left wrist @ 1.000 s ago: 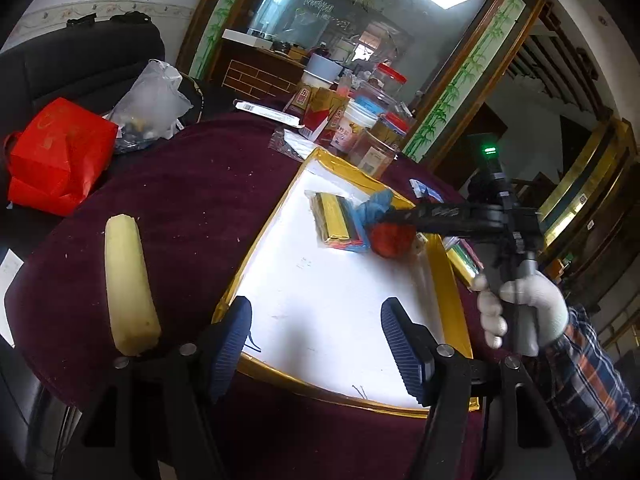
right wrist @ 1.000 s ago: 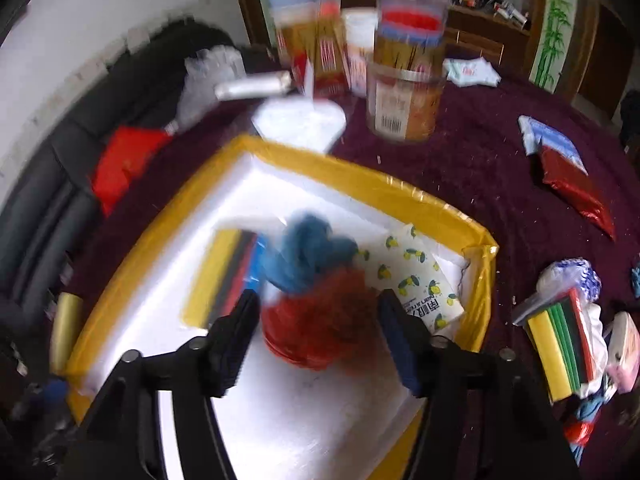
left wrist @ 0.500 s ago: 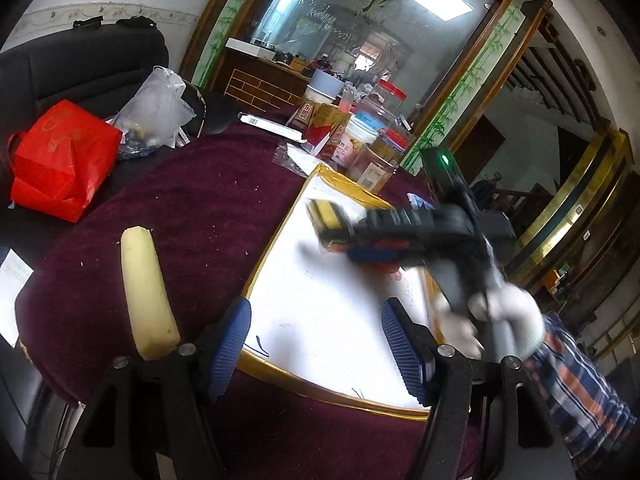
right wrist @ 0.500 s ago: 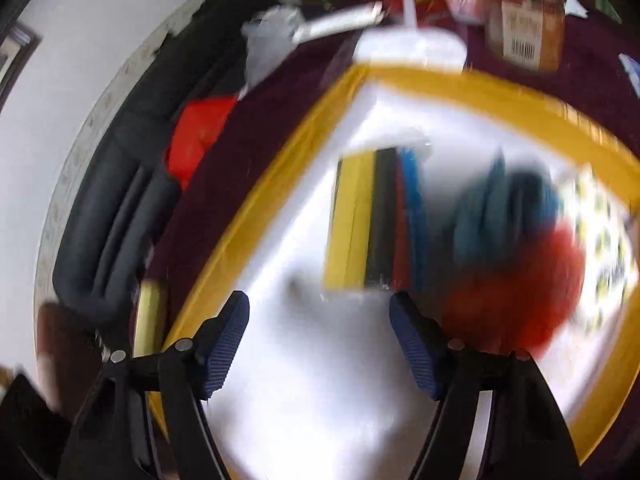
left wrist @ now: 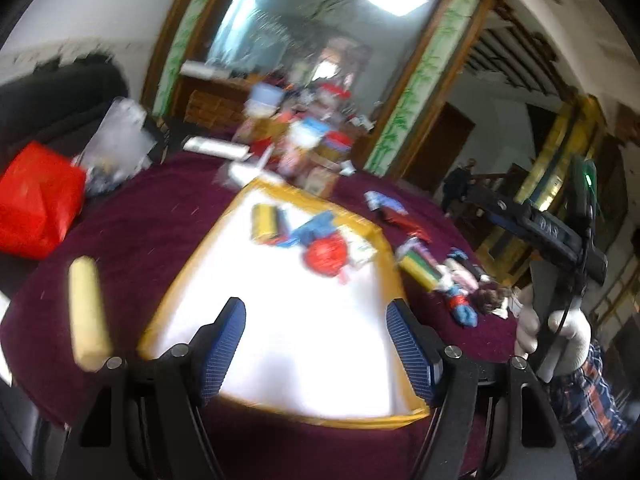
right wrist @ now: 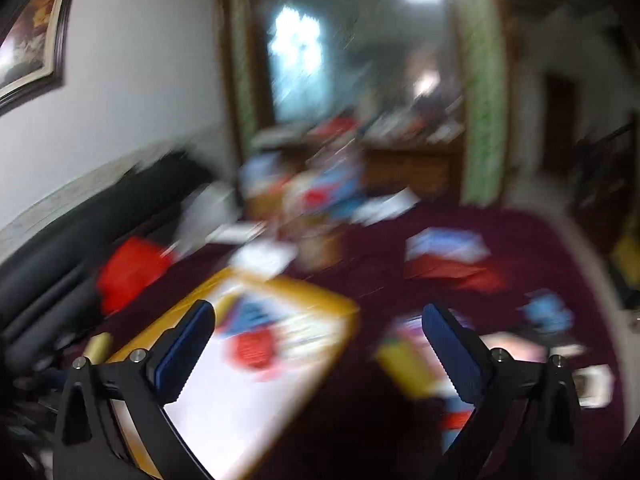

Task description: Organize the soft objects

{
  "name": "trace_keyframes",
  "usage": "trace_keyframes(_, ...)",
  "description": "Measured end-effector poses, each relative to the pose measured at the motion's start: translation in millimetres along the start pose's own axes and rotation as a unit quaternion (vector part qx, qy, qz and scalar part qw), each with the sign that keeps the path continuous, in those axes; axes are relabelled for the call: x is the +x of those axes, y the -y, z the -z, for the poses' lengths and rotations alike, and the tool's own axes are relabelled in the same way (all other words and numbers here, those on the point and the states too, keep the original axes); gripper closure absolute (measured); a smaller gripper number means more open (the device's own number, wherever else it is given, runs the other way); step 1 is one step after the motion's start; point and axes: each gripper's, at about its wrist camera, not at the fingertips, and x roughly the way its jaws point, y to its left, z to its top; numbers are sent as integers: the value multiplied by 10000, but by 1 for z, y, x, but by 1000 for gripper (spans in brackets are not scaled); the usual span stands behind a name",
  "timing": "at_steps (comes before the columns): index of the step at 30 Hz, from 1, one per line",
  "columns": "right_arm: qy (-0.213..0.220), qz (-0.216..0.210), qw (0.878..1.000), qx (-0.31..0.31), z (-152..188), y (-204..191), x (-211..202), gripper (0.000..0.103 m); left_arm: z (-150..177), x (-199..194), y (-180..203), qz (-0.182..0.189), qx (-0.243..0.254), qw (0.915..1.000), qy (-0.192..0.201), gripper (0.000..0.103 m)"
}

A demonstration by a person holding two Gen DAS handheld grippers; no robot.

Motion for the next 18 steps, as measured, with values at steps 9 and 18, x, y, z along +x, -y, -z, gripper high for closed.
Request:
trace_keyframes(9, -181, 1448, 9797, 1378, 50, 176, -7, 0, -5, 23, 112, 277, 729, 9969, 96, 1)
trace_keyframes(18, -107, 1210, 9597, 2534, 100, 250, -9, 0, 2, 97, 189, 173, 1177, 9904, -703, 1)
